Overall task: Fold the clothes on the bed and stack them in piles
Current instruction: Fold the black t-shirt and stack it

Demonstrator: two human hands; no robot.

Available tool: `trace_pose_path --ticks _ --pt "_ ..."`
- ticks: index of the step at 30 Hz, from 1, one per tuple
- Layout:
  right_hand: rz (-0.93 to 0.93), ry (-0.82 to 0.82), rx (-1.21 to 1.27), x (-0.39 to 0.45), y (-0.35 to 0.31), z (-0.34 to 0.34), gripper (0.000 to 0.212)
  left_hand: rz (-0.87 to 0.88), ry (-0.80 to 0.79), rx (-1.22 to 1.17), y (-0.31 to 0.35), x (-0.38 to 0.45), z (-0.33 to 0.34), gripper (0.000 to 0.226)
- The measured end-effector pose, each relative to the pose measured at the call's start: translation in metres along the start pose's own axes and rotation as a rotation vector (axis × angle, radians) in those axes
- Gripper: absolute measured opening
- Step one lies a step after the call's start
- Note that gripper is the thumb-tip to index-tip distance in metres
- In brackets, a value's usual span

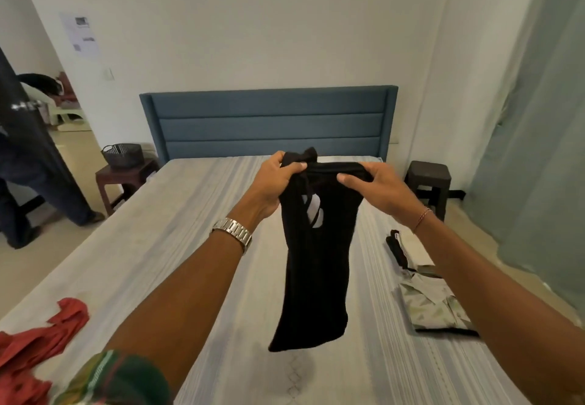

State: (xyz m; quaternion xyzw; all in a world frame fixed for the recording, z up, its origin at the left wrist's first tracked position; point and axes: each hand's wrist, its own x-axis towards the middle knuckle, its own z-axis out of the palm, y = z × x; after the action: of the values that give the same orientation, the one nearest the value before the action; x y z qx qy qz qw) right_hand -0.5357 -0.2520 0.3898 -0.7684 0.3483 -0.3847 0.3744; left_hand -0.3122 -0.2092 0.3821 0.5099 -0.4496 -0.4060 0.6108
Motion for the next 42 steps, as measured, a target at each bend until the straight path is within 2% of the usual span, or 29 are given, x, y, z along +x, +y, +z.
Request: trace_pose_path --ticks 3,7,12,15,17,20,26,28,31,34,37,38,39,42 --pt "0.033 0.042 0.068 0.001 0.000 -0.008 0.013 0.004 -0.013 -0.036 0.005 0.002 -0.012 0.013" --pt "0.015 0.146 -0.028 0.002 -0.004 -0.020 0.024 0.034 0.018 -0.027 0.012 0.001 -0.025 0.010" --pt "0.051 0.188 -0.005 -0.001 -0.014 -0.040 0.017 0.051 0.013 -0.093 0.018 -0.002 -0.043 0.022" --pt "0.066 0.189 0.033 -0.005 -0.018 -0.051 0.022 0.055 -0.031 -0.175 0.021 -0.008 -0.046 0.033" --pt "0.082 0.169 0.079 -0.007 -0.019 -0.059 0.023 0.045 -0.038 -0.313 0.024 -0.012 -0.046 0.031" --pt "0.138 0.118 0.192 -0.014 -0.021 -0.072 0.018 0.014 -0.014 -0.452 0.026 -0.016 -0.049 0.015" --pt "0.229 -0.068 0.190 -0.032 -0.023 -0.103 0.017 0.012 0.037 -0.373 0.041 -0.024 -0.044 0.016" --pt "0.221 -0.074 0.296 -0.038 -0.016 -0.114 0.016 0.046 0.069 -0.328 0.048 -0.027 -0.040 0.013" --pt "0.134 0.036 0.599 -0.050 -0.003 -0.132 0.016 0.119 0.070 -0.345 0.063 -0.035 -0.042 0.011" --pt "0.098 0.017 0.844 -0.065 0.012 -0.145 0.040 0.159 0.002 -0.350 0.078 -0.043 -0.051 0.013" --pt "0.393 -0.140 0.765 -0.078 0.018 -0.115 0.075 -0.026 -0.089 -0.157 0.072 -0.047 -0.049 0.028" --pt "0.484 -0.194 0.739 -0.083 0.019 -0.098 0.075 -0.086 -0.125 -0.065 0.064 -0.049 -0.044 0.028" --pt "0.535 -0.247 0.714 -0.087 0.017 -0.081 0.066 -0.124 -0.149 0.003 0.054 -0.050 -0.040 0.030" --pt "0.485 -0.284 0.540 -0.086 0.016 -0.052 0.028 -0.181 -0.076 -0.012 0.024 -0.052 -0.040 0.041"
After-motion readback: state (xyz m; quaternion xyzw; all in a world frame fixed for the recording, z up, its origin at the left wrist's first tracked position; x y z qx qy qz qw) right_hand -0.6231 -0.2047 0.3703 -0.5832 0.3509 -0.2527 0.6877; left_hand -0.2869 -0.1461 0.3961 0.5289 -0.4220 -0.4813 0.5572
